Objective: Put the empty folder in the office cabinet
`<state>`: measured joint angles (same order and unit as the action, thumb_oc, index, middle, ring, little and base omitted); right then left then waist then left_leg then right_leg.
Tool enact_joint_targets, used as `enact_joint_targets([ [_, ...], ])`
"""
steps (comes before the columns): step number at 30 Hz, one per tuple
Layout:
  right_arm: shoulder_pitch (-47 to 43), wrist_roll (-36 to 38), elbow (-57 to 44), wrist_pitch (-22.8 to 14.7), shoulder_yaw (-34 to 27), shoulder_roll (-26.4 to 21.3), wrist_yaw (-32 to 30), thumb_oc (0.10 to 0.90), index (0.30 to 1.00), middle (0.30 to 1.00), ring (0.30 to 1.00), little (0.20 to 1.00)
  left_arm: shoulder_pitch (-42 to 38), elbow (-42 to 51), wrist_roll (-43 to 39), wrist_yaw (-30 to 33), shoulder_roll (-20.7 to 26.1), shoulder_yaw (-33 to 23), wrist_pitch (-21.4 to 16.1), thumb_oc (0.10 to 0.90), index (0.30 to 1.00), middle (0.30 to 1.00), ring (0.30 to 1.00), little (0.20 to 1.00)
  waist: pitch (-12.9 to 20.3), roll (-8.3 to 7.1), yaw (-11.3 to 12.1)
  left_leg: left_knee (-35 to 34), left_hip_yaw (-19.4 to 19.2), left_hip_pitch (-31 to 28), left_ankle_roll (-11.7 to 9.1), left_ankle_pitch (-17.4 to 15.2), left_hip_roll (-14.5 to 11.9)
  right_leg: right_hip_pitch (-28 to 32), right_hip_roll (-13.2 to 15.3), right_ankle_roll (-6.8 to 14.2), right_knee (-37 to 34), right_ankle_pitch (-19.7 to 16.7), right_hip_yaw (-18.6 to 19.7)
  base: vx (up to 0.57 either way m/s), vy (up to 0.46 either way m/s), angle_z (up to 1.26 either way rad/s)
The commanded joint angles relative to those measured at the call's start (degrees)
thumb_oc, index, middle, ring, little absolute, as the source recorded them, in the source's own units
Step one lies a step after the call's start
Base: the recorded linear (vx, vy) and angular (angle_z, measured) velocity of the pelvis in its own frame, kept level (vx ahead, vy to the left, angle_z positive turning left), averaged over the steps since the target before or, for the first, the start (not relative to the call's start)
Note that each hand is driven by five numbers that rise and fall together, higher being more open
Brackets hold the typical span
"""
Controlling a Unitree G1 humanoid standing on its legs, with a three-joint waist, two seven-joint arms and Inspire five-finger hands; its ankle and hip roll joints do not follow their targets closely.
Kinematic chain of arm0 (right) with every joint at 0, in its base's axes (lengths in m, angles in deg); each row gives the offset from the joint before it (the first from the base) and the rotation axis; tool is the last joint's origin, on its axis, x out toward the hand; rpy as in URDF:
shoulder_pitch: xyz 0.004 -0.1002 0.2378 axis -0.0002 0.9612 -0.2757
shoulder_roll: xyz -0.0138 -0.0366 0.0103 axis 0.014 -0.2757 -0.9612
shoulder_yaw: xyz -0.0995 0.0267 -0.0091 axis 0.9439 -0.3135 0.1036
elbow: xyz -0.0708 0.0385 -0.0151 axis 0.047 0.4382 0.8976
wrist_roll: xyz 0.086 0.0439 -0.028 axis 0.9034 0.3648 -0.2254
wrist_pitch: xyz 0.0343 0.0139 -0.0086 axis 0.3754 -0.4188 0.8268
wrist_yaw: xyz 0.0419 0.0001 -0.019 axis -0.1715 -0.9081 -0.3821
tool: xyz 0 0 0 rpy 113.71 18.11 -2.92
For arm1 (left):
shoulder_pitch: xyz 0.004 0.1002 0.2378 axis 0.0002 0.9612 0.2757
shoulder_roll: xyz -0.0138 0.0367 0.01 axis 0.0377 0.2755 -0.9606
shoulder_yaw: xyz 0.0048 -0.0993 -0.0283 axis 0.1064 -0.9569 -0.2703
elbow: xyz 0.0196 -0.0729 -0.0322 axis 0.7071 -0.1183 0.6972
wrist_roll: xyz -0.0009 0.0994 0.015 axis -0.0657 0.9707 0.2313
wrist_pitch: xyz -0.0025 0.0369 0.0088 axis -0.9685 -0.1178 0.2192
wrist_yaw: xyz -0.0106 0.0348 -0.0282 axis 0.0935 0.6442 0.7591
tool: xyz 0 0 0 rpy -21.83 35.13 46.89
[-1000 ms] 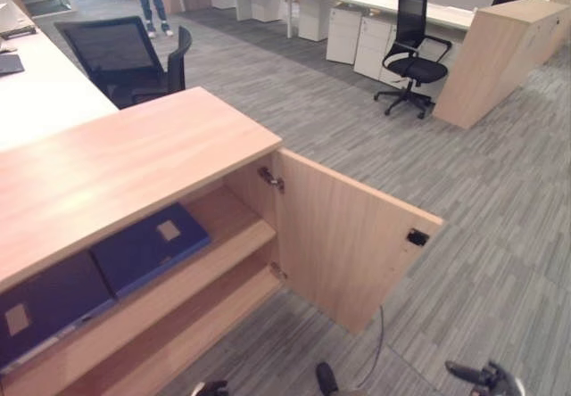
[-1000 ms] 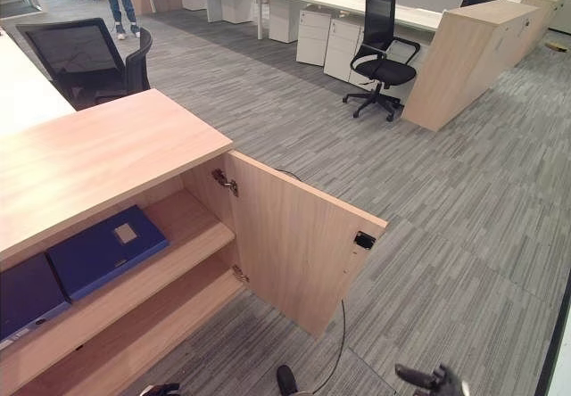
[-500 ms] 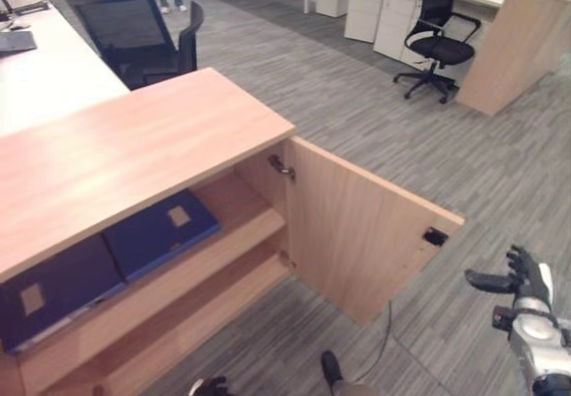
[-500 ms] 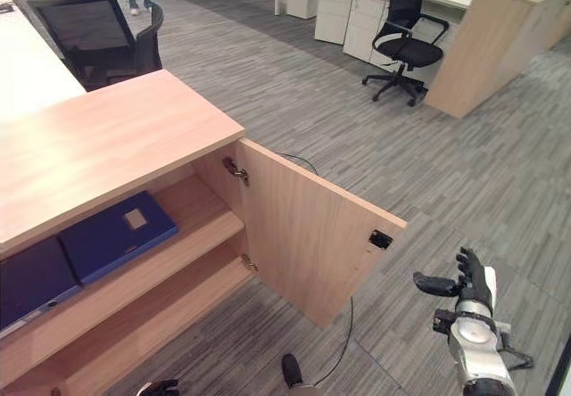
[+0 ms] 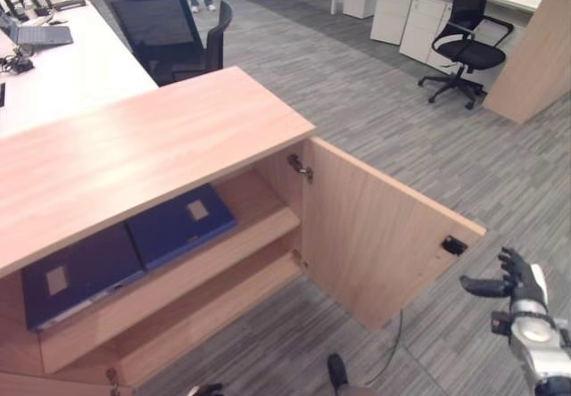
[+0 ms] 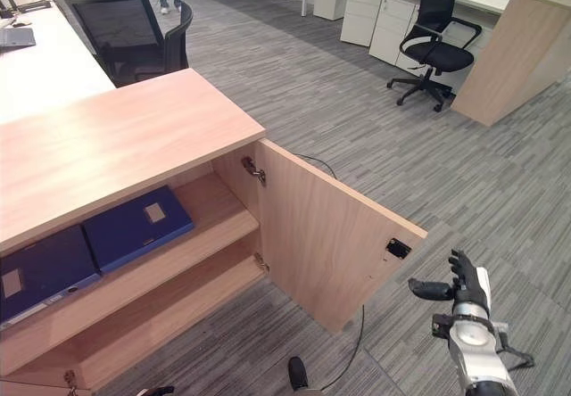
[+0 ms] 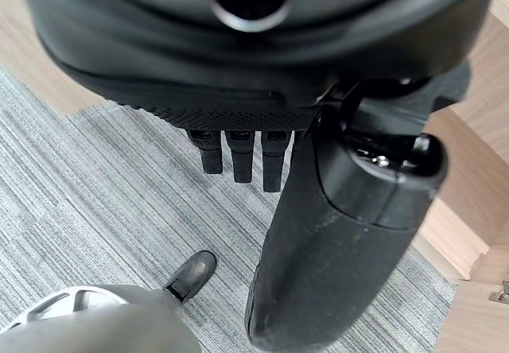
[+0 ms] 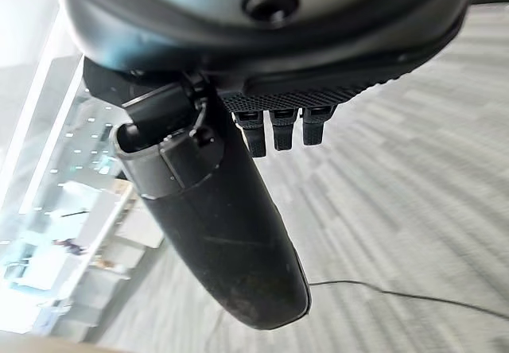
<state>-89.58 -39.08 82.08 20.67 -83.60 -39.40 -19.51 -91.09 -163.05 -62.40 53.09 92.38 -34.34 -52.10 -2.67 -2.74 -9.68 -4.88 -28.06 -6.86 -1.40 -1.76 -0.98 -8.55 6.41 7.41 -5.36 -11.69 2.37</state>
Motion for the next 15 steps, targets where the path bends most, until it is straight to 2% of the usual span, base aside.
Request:
enact_joint_targets([
  [1,-6.3,-1.8,0.3,-4.0,-5.3,-4.0,-3.0,0.8,0.9,0.9,0.9,0.9,-2.3,-2.5,1.5,0.9,2.0,-1.8,-0.7,0.8,0.9,0.9,0.9,0.9,1.3,-1.61,-0.3,-0.1,8.2,1.7,-0.8,-1.6,-2.1,2.2,0.3,4.4,1.7,3.7,-0.5,0.0,0.0,0.0],
  [10,-4.9,-2.5,2.4,-3.2,-5.1,-3.6,-2.4,0.8,0.9,0.9,0.9,0.9,-2.2,-2.1,1.5,0.6,1.9,-1.4,-0.8,0.8,0.9,0.9,0.9,0.9,1.4,-1.78,0.0,-0.1,9.0,2.0,-0.8,-1.7,-2.1,2.6,0.3,4.0,1.6,4.1,-1.0,0.0,0.0,0.0],
  [15,-4.3,-2.9,8.0,-1.9,-4.2,-3.2,-1.8,0.8,0.9,0.9,0.9,0.9,-2.1,-2.3,0.9,0.6,1.7,-0.9,-0.8,0.8,0.9,0.9,0.9,0.9,1.5,-1.88,0.4,-0.1,9.6,2.2,-0.9,-1.5,-2.1,2.9,0.3,3.7,1.5,4.2,-1.5,0.0,-0.009,0.04],
])
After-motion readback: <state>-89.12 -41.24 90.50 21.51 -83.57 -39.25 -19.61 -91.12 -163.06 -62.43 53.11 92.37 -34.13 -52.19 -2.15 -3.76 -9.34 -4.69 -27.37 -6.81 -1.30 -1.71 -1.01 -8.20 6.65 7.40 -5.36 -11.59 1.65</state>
